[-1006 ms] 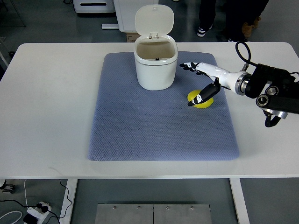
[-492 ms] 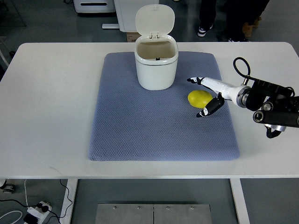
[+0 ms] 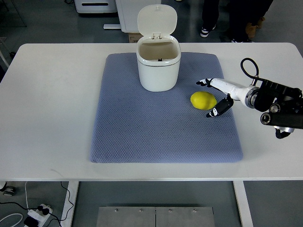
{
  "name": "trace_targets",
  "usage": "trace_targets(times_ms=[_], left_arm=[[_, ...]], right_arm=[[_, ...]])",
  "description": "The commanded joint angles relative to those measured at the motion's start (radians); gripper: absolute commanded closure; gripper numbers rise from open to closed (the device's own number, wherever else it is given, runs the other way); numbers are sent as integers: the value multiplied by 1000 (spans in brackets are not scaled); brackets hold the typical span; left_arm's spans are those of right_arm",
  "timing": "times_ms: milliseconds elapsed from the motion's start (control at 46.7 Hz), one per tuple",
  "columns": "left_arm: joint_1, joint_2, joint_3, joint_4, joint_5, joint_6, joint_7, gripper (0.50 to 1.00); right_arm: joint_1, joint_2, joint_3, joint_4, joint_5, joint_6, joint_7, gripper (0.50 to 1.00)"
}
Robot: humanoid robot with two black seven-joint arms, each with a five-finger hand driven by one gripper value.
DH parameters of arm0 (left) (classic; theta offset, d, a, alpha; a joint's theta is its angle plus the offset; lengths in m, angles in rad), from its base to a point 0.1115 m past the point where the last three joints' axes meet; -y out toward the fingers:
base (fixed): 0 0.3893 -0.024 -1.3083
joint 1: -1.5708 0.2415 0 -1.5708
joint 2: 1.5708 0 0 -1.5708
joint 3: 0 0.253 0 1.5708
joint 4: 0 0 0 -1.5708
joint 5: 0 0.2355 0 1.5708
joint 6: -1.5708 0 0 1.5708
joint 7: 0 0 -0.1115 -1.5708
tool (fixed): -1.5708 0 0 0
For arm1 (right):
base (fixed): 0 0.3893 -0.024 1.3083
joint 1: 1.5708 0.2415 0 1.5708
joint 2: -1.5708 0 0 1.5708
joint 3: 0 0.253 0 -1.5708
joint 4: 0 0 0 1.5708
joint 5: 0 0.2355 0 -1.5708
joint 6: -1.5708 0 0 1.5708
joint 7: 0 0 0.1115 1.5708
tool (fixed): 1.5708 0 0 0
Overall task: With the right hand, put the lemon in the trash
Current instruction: 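Reach the right hand toward the yellow lemon on the mat, then close the right hand fingers around the yellow lemon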
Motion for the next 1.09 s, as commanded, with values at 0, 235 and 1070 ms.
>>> trace_targets(times_ms=[0,235,1070], left_arm=[[1,0,0,0,0,0,0,500],[-1,0,0,0,0,0,0,500],[1,0,0,0,0,0,0,500]], right_arm=[[0,1,-1,-2,1,0,0,609],[0,15,1,-2,6,2,-6,615],[-10,31,-11,-26,15,6,-9,914]])
